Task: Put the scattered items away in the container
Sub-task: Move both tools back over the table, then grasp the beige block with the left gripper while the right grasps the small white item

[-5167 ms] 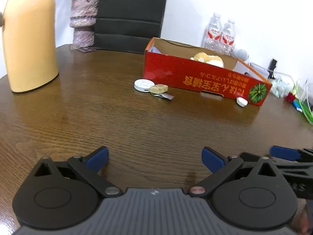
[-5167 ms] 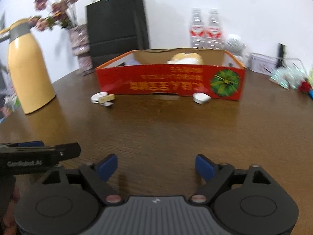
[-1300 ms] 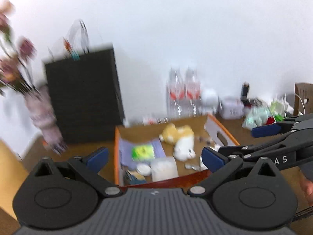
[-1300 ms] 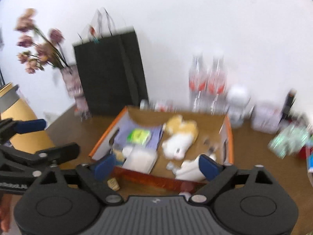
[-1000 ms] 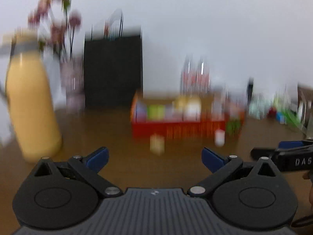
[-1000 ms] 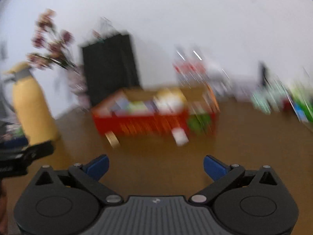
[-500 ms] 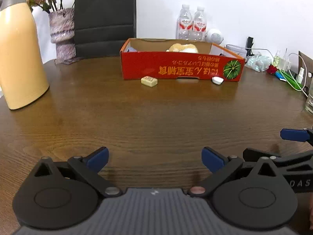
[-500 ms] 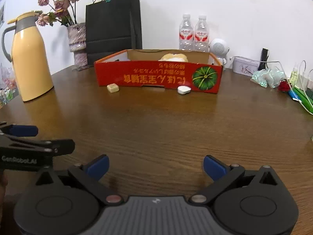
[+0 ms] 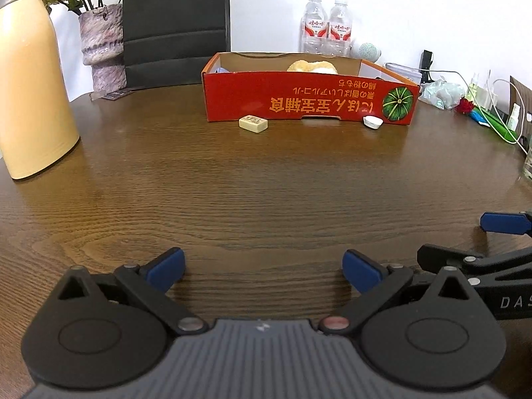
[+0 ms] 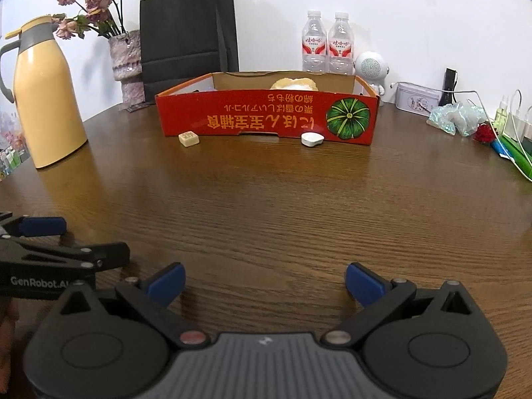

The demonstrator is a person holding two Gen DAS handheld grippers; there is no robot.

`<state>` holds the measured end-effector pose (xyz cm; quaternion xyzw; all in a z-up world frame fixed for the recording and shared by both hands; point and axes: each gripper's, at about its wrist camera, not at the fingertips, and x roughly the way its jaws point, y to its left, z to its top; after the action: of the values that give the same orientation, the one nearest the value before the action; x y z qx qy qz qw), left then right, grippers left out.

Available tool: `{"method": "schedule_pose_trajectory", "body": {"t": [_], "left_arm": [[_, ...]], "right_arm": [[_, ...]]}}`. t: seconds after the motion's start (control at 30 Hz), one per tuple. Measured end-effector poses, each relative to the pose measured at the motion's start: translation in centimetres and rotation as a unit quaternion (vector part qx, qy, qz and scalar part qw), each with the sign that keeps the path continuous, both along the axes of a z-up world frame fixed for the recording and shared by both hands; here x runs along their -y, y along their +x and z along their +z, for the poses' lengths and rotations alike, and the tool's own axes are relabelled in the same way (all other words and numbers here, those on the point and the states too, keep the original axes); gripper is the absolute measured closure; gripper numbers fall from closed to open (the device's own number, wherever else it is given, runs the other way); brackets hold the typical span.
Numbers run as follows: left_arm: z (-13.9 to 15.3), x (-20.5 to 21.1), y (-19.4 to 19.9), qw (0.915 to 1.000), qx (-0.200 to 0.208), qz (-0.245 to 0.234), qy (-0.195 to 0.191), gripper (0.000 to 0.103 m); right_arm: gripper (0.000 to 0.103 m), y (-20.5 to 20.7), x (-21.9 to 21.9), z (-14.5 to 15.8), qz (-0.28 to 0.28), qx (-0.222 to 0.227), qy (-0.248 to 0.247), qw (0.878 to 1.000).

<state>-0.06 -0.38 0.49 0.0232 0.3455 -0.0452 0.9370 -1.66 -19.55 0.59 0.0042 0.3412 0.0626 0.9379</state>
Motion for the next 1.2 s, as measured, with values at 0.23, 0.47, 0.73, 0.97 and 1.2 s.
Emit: {"method": "schedule_pose_trajectory", "body": {"t": [0.23, 0.47, 0.73, 0.97, 1.2], "left_arm": [[1.3, -0.5, 0.3, 0.9995, 0.027, -0.01, -0.014, 0.0], [5.1, -0.5, 9.0, 0.9972, 0.067, -0.025, 0.021, 0.0], [2.7, 0.6, 17.3, 0.9991, 0.023, -0.035, 0.009, 0.032], [1.3, 0.3, 18.4, 0.9989, -0.001, -0.041, -0.023, 0.036], [0.6, 0.6, 19.4, 0.9989, -0.002, -0.04, -0.023, 0.052]], "right_arm": [[0.0, 0.2, 0.1, 0.3, 0.003, 0.003, 0.004, 1.0], [0.008, 6.2, 2.8, 4.9, 0.001, 0.103, 0.011, 0.995], [0.05, 17.5, 4.7, 1.7, -0.018, 0.025, 0.017, 0.999], [0.054, 19.7, 5.0, -0.2, -0.033, 0.014, 0.029, 0.999], [0.056, 19.7, 5.0, -0.6, -0.027, 0.022, 0.037, 0.999]]}}
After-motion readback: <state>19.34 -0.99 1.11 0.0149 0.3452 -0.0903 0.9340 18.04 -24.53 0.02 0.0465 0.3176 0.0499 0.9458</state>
